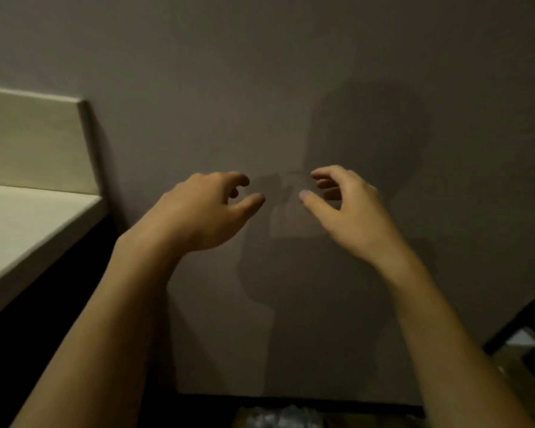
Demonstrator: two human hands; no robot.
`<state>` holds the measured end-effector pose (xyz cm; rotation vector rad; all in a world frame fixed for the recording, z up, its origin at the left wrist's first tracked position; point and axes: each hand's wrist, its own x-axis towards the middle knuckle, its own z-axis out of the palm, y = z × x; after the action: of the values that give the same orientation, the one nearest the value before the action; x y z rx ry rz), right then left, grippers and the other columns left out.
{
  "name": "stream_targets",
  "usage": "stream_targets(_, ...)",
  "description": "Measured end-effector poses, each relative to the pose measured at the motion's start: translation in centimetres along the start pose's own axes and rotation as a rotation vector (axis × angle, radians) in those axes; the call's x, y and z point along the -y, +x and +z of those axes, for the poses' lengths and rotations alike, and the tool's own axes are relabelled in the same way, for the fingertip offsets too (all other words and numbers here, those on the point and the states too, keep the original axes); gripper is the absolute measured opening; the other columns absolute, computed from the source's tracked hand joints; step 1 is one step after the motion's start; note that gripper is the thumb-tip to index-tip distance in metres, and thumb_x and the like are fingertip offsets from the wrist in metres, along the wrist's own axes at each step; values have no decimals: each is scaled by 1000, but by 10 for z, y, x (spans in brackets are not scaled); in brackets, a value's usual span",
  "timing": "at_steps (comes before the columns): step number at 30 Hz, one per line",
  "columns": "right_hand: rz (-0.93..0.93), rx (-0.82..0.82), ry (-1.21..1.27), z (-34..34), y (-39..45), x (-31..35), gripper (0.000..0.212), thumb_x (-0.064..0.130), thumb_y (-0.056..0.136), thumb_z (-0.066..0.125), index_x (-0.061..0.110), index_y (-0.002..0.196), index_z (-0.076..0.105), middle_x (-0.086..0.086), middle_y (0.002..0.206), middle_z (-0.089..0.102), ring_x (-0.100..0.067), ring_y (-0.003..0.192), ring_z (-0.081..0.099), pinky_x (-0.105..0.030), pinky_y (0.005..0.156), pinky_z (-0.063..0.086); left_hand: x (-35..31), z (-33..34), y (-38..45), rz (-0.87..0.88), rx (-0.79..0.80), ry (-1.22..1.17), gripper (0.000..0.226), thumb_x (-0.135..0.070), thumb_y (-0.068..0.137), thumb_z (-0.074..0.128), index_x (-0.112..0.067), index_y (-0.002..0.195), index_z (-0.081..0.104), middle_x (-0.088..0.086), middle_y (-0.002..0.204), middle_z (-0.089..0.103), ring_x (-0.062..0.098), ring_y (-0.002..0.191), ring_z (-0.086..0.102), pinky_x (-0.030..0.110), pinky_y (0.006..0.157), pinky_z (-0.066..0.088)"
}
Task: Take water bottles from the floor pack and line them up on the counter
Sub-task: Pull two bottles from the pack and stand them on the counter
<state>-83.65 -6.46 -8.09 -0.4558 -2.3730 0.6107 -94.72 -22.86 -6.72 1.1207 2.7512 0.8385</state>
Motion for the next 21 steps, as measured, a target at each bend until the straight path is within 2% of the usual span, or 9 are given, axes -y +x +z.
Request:
stream_targets(5,159,92,22,26,-15,-70,29,23,96,53,19,124,60,-3,116,64,-15,105,61,-30,95,48,5,70,24,-22,197,-28,58,-61,92,43,-33,143,43,-5,133,58,17,113,59,44,99,49)
stream_targets(7,207,113,56,41,-21,-95,27,20,97,49,20,121,61,-3,115,65,-18,107,62,-35,97,48,9,98,29,-52,250,-38,57,-60,93,43,-32,143,42,-5,133,58,17,113,59,44,99,49)
stream_targets(11,328,250,145,79,-33,-157,28,19,99,45,23,123,59,-1,120,63,-18,110,60,-41,99,48,14,159,47,-141,371,-54,56,-58,94,44,-30,142,44,-4,132,59,17,113,58,45,99,49)
stream_targets(15,477,396,215,106,-60,-223,27,24,100,45,25,124,57,2,120,62,-15,110,59,-41,97,50,15,226,59,-232,449,-67,55,-58,94,43,-30,140,47,-4,129,61,20,115,58,45,99,48)
stream_targets(21,724,533,273,132,-100,-294,29,26,101,44,24,129,54,5,120,61,-10,107,59,-26,89,47,18,318,64,-328,562,-123,54,-59,94,44,-28,138,50,-2,127,62,19,111,60,44,97,50)
